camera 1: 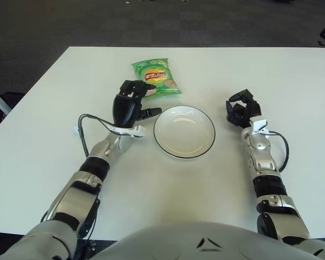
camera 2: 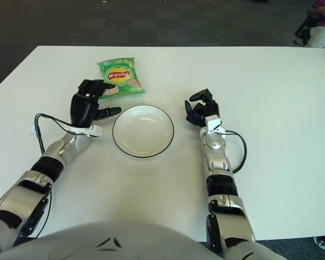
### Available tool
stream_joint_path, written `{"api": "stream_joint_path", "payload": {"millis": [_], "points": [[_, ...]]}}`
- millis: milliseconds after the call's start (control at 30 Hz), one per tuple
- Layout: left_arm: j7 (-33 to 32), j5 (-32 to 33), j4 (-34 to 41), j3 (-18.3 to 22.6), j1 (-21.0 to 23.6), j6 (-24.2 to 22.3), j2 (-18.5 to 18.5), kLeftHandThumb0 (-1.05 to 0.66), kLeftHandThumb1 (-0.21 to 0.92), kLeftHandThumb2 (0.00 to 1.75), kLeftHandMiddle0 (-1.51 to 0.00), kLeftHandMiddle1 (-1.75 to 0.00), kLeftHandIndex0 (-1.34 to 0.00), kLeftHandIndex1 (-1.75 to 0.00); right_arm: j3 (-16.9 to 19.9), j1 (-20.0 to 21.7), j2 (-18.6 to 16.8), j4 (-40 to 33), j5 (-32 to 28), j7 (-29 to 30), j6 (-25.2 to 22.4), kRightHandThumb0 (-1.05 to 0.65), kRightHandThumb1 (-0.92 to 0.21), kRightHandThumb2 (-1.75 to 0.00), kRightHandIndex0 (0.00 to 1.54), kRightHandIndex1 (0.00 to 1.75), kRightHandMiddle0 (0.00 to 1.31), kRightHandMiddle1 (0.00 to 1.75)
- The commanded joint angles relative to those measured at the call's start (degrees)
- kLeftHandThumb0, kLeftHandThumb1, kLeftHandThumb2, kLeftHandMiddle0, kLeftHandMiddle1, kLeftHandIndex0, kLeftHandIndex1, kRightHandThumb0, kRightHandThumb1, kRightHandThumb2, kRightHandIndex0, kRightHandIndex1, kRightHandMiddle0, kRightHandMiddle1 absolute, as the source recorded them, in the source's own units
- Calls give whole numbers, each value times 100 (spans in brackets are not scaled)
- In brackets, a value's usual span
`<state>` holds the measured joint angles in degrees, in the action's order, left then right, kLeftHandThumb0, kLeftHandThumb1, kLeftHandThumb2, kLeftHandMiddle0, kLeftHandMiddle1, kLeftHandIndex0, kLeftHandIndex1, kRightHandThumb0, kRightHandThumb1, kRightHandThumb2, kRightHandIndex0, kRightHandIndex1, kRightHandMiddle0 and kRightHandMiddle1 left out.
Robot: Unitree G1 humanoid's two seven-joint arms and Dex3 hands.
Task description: Put the snack into the plate.
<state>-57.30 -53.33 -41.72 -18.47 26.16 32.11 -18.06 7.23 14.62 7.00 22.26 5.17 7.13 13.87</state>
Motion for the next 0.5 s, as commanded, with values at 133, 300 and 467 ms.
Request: {"api": "stream_joint_path", "payload": {"millis": [133, 300, 467], "points": [[258, -180, 69, -303, -2, -687, -129, -63, 86, 0, -29, 0, -30, -29, 2, 52, 22, 9, -64, -34, -53, -38, -71, -80, 83, 175, 33, 175], [582, -353, 308, -475, -69, -1276, -213, -63, 83, 0, -17, 0, -27, -12, 2, 49, 20, 7, -67, -49, -46, -38, -71, -79, 83, 175, 33, 175], [731, -425, 472, -580, -132, -1665, -241, -63, 80, 0, -10, 0, -21, -6, 2, 44, 17, 1, -70, -60, -42, -38, -71, -79, 83, 175, 33, 175]]}}
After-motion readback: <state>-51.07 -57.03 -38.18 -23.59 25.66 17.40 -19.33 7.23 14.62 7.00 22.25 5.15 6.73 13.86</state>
